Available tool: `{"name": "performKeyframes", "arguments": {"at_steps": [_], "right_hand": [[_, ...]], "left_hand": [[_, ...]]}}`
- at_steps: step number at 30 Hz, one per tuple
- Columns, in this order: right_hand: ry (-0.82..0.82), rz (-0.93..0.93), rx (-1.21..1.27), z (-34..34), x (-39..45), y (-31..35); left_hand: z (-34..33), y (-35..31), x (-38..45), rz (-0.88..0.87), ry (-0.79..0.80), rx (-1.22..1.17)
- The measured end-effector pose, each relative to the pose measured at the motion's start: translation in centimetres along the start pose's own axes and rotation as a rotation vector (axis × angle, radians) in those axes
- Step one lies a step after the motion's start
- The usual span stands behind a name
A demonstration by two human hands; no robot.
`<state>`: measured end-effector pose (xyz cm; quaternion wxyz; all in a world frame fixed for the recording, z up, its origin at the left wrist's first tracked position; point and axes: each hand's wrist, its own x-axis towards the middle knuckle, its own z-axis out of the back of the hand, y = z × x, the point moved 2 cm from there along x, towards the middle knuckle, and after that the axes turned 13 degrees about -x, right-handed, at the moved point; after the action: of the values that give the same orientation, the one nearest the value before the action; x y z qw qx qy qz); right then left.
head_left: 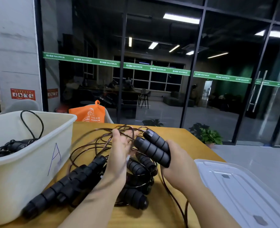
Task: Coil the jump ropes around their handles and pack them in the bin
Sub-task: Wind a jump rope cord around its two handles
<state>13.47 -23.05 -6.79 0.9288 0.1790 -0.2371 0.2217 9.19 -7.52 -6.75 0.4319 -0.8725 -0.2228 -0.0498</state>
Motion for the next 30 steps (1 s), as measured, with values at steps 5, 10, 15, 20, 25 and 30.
{"name": "performKeyframes", "arguments": {"at_steps": [5,10,15,20,25,30], "right_hand": [[-0.051,-0.059,-0.07,0.2,0.3,-1.8],[-0.013,-0.109,-0.037,-0.5,0.4,-2.5],[-0.022,-0.088,-0.028,-0.7,0.5,-2.6],[-0.043,-0.075,-0.034,-0.8,0.6,-2.7],[-0.026,-0.099,-0.018,-0.7,0.6,-3.0],[-0.001,-0.208,0.324,-0.4,0.4,-3.5]], "left_hand": [[1.9,-1.1,0.6,-0.121,-0.25,0.259],[1.7,-2.6,0.7,-0.108,0.095,-0.163],[1.9,-2.0,0.6,-0.458,0.02,0.665],[1.4,-0.6,-0.7,-0.513,0.247,1.092],[-1.4,-0.4,-0.1,0.02,0.324,0.391],[0.8,-4.3,0.3,-0.402,-0.148,-0.237]]}}
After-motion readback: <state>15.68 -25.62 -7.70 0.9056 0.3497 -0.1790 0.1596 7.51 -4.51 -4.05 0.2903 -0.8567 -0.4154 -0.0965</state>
